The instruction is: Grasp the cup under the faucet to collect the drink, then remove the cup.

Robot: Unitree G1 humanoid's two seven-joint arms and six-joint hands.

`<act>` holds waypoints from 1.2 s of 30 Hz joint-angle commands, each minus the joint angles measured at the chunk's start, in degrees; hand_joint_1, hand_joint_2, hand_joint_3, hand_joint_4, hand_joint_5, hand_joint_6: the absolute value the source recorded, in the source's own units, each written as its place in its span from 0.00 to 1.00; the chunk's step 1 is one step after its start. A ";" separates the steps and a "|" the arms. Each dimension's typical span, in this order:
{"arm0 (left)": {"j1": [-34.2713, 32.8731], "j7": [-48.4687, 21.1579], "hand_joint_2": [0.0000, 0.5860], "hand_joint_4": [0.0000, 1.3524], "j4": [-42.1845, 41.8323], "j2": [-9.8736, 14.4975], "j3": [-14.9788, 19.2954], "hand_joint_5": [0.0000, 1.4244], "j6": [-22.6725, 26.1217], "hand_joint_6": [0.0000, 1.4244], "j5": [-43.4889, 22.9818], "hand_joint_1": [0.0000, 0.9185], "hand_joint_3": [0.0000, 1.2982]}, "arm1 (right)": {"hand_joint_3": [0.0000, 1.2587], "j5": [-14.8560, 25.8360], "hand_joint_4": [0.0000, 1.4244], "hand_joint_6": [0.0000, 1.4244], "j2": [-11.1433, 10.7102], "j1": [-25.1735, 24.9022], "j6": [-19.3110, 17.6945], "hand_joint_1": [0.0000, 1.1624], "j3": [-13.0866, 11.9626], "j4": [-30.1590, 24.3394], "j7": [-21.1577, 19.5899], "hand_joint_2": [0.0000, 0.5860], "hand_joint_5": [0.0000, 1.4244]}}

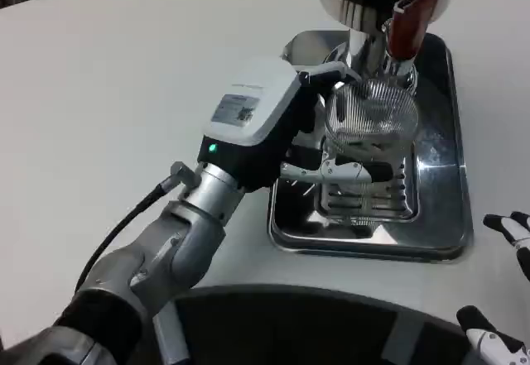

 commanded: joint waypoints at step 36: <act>3.00 -9.45 0.12 0.16 -4.65 1.95 1.79 0.33 0.53 0.64 -4.61 0.17 0.13 | 0.06 1.23 0.00 0.00 8.16 5.71 -13.06 0.34 5.71 -0.88 0.22 0.69 0.00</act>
